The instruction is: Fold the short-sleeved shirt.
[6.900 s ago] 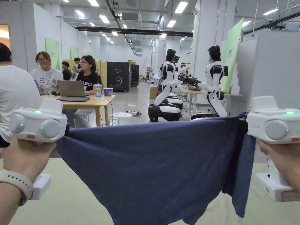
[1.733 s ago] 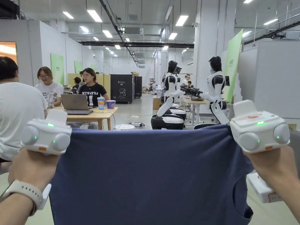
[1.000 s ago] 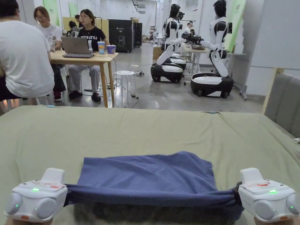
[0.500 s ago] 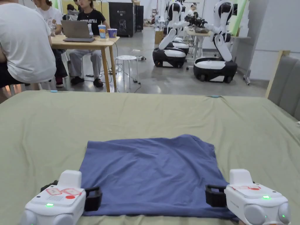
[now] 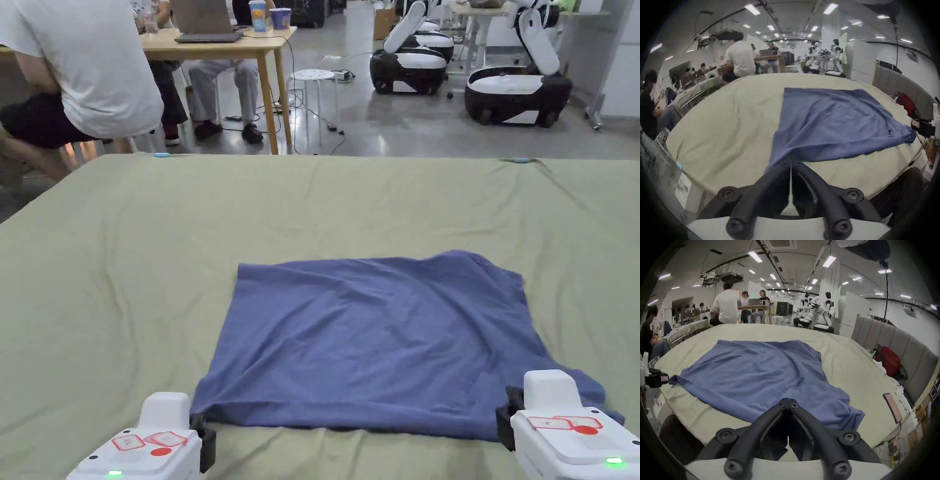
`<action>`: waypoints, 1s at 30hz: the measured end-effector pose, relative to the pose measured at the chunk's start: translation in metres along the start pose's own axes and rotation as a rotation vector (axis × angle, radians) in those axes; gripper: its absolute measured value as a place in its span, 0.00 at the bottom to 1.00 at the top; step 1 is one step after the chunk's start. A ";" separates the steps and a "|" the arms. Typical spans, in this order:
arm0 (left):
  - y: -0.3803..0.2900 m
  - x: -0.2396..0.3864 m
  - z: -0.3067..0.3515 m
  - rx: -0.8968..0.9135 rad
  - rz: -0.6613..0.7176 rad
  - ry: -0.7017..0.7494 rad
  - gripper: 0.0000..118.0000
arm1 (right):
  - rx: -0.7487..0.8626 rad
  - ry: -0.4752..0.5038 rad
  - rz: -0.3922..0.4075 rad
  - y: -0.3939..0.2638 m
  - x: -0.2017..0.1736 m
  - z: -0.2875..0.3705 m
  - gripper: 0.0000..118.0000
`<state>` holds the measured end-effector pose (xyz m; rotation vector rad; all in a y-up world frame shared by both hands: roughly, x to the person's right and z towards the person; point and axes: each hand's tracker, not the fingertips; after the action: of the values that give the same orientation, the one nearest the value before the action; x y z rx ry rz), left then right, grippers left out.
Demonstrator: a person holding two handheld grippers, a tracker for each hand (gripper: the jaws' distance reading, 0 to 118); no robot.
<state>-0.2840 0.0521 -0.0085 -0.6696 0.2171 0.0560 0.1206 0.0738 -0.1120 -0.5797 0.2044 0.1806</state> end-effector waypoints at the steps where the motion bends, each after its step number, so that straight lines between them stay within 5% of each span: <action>1: 0.000 -0.001 0.000 0.009 -0.007 0.007 0.54 | -0.007 0.003 -0.013 -0.001 0.001 -0.002 0.00; 2: -0.001 -0.003 -0.001 0.009 -0.015 0.011 0.90 | -0.013 0.006 -0.031 -0.002 0.001 -0.003 0.00; 3: -0.002 -0.004 -0.005 0.004 -0.024 0.012 1.00 | -0.014 0.010 -0.041 -0.002 0.001 -0.003 0.00; 7: 0.003 -0.013 -0.023 -0.020 -0.031 -0.004 0.89 | -0.018 0.007 -0.026 0.000 0.001 -0.009 0.00; 10: 0.010 -0.016 -0.040 -0.047 -0.032 -0.036 0.79 | -0.019 0.004 -0.039 0.004 0.009 -0.011 0.00; 12: 0.012 -0.018 -0.056 -0.121 -0.037 -0.056 0.44 | -0.019 -0.004 -0.048 0.007 0.015 -0.009 0.00; 13: 0.012 -0.019 -0.061 -0.143 -0.041 -0.046 0.10 | -0.017 -0.012 -0.047 0.007 0.019 -0.007 0.00; 14: 0.014 -0.019 -0.058 -0.120 -0.027 -0.054 0.01 | -0.014 -0.022 -0.045 0.008 0.024 -0.004 0.00; 20: 0.023 -0.012 -0.037 -0.084 -0.055 -0.039 0.01 | 0.009 -0.091 -0.108 0.004 0.072 0.015 0.00; 21: 0.024 -0.012 -0.035 -0.076 -0.057 -0.040 0.01 | 0.038 -0.085 -0.126 0.001 0.080 0.018 0.04; 22: 0.026 -0.009 -0.035 -0.068 -0.060 -0.037 0.01 | 0.073 -0.042 -0.149 -0.002 0.090 0.021 0.22; 23: 0.027 -0.008 -0.035 -0.068 -0.062 -0.035 0.01 | 0.046 -0.046 -0.155 -0.003 0.095 0.021 0.67; 24: 0.027 -0.008 -0.035 -0.068 -0.063 -0.035 0.01 | -0.001 -0.061 -0.158 -0.005 0.098 0.016 0.97; 30: 0.029 0.001 -0.033 -0.078 -0.046 -0.029 0.01 | -0.124 -0.029 -0.134 -0.027 0.108 -0.021 0.83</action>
<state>-0.2922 0.0540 -0.0519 -0.7505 0.1725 0.0306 0.2284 0.0521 -0.1408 -0.7116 0.1258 0.0720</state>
